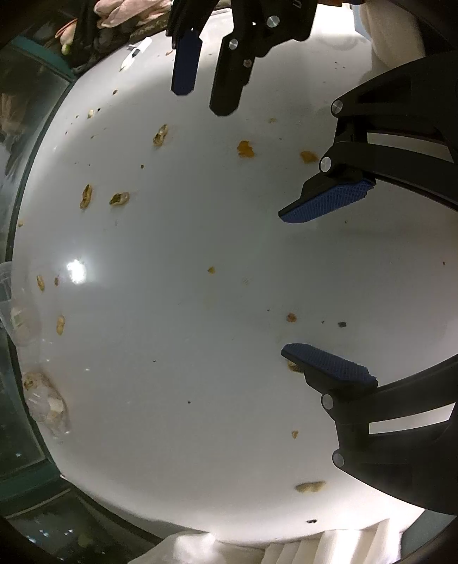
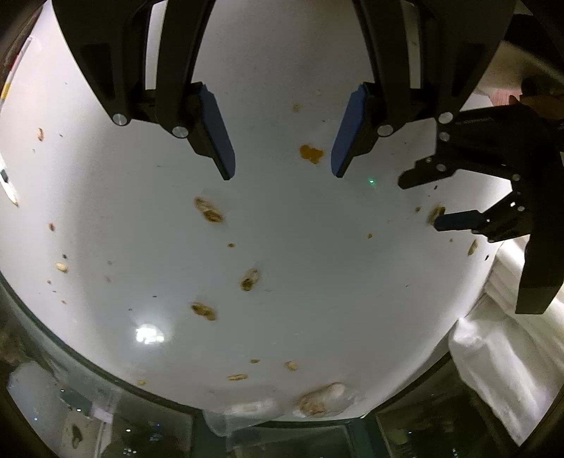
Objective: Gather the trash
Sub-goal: 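Lower the right tool toward a peanut shell on the table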
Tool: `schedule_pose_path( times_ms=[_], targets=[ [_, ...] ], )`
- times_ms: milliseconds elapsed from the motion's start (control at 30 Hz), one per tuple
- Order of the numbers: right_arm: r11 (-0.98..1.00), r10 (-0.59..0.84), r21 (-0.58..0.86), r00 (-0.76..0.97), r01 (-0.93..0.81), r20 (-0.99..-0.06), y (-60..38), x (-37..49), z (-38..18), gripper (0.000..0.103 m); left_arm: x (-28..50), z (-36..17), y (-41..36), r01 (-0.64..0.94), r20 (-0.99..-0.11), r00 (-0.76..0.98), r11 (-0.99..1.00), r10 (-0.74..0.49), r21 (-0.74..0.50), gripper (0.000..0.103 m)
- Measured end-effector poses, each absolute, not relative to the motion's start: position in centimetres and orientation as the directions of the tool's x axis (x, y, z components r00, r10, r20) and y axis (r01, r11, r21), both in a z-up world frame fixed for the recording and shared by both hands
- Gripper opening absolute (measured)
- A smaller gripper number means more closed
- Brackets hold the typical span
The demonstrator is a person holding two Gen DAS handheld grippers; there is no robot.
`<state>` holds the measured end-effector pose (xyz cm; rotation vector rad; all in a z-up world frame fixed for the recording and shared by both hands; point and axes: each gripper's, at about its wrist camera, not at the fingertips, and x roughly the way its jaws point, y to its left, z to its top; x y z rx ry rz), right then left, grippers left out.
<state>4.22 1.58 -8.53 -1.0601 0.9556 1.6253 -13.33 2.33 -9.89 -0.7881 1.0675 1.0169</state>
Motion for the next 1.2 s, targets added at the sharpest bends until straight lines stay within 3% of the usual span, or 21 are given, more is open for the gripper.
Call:
schedule_pose_path(
  times_ms=[267,1200],
  targets=[
    [-0.266,0.292,0.102,-0.180,-0.959,-0.939,2.9,4.9,-9.2,0.055,-13.5,-10.7,2.6,-0.936,-0.942,0.091,0.350,0.323,0.029,0.068],
    [-0.295,0.249,0.088,-0.166,-0.951,-0.954,5.5,6.7,-11.4,0.055,-15.4,-10.6,3.1,-0.961,-0.928,0.098,0.276,0.360,0.006,0.068]
  ],
)
